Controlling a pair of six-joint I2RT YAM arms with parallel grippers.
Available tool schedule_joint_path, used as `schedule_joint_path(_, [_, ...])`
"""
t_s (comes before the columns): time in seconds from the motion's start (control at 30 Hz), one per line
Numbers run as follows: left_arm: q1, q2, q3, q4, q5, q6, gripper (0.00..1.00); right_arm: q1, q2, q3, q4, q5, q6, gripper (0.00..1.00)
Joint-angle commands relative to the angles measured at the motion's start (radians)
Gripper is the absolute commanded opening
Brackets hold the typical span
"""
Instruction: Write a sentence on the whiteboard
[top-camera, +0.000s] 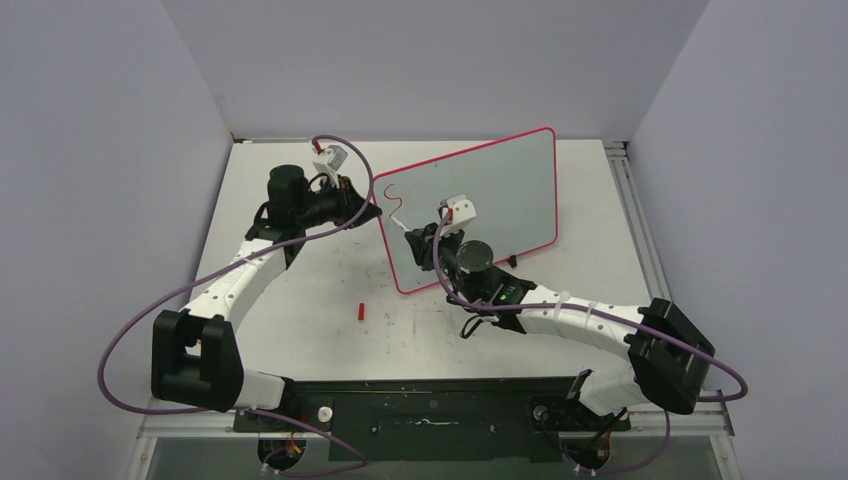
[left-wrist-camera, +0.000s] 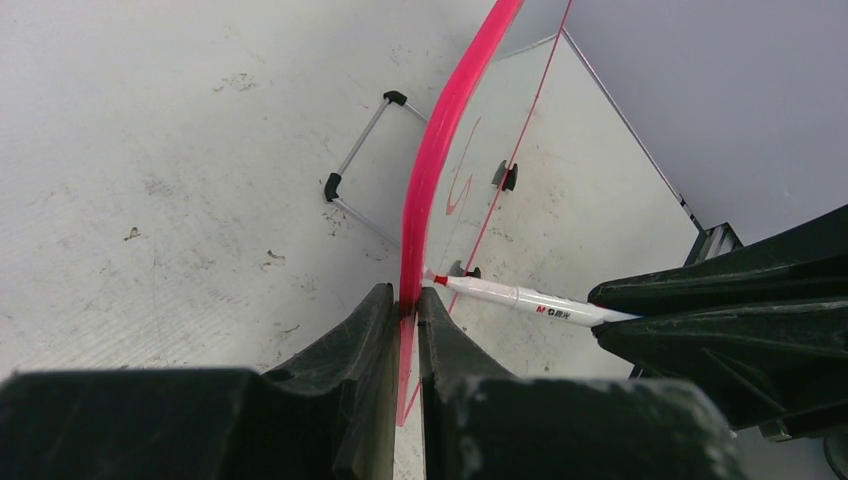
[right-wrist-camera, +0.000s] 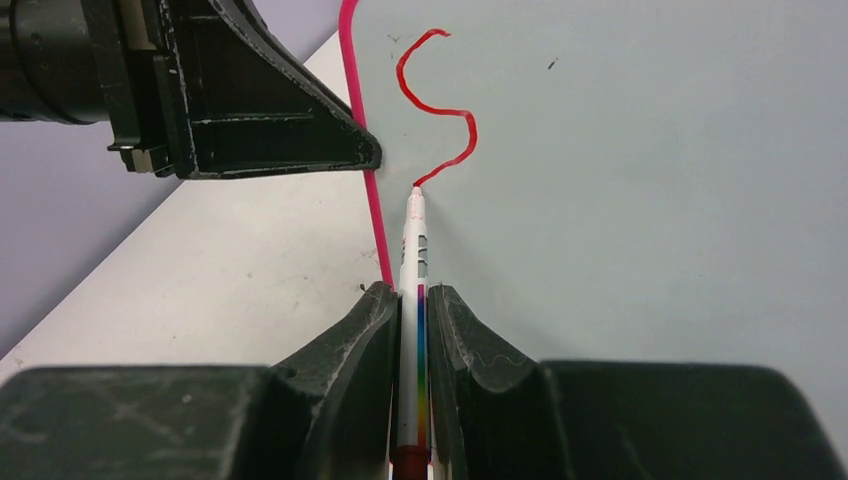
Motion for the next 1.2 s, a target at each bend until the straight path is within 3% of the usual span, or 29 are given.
schedule_joint_path(0.0, [-0.005,-0.038,0.001,0.035,0.028,0.003,0.0,0.013,0.012,0.023,0.052,-0.014,-0.016,0.05])
schedule_joint_path(0.43, [-0.005,-0.042,-0.002,0.033,0.021,0.007,0.0,0.028,-0.125,0.038,-0.011,0.075,-0.066,0.05])
schedule_joint_path(1.17, [-0.005,-0.042,-0.001,0.031,0.024,0.012,0.0,-0.032,-0.054,0.066,0.024,0.049,-0.082,0.05])
